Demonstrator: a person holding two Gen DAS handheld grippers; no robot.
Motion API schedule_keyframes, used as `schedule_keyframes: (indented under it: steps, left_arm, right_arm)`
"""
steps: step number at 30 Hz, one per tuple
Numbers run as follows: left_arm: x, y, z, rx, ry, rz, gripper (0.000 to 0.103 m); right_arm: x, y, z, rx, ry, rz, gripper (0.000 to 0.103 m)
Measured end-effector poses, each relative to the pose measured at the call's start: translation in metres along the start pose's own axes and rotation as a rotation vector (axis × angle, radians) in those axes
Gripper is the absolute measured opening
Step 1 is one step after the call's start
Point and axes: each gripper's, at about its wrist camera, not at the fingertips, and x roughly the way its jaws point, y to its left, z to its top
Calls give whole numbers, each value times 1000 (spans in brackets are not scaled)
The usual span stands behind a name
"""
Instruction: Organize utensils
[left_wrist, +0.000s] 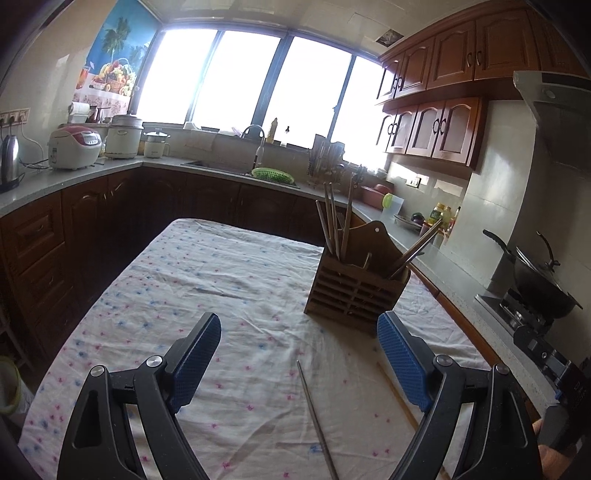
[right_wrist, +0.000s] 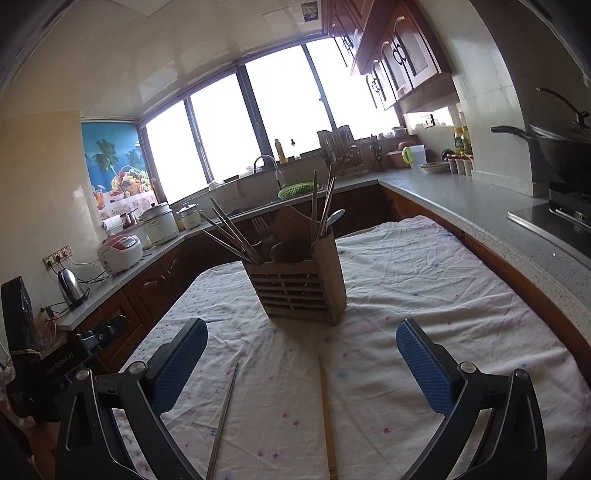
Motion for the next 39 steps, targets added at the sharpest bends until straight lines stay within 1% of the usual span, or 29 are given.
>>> schedule_keyframes:
  steps: [1, 2, 5, 7, 9, 15, 19, 22, 25, 33, 39]
  left_arm:
    - [-8, -2, -1, 8, -20, 0, 97]
    - [-15, -3, -3, 16, -39, 4, 102]
    - [-31, -6, -21, 57, -87, 18, 102]
    - [-40, -10, -34, 90, -98, 39, 102]
    - [-47, -12, -49, 111, -103, 58, 102]
    - [-56, -13, -72, 129, -93, 78, 102]
    - [-59, -17, -81, 167, -91, 91, 102]
    - [-62, -17, -85, 180, -94, 104, 102]
    - [-60, -18, -88, 180, -72, 112, 102]
    - [-59, -21, -86, 190, -27, 145, 102]
    - [-64, -26, -85, 202, -33, 152, 102]
  right_arm:
    - [-6, 3, 3, -17, -20, -4, 103]
    - [-13, 5, 5, -32, -45, -8, 103]
    - [-33, 12, 4, -77, -120, -20, 103]
    - [-41, 17, -7, -119, -159, -40, 103]
    - [-47, 21, -21, -153, -174, -63, 103]
    - [-49, 31, -60, -230, -135, -85, 103]
    - [-50, 33, -74, -245, -127, -97, 103]
    - [-52, 32, -75, -245, -134, -106, 103]
    - [-55, 30, -75, -239, -150, -122, 103]
    - [-56, 15, -78, -183, -127, -130, 103]
    - [-57, 13, -82, -180, -124, -127, 103]
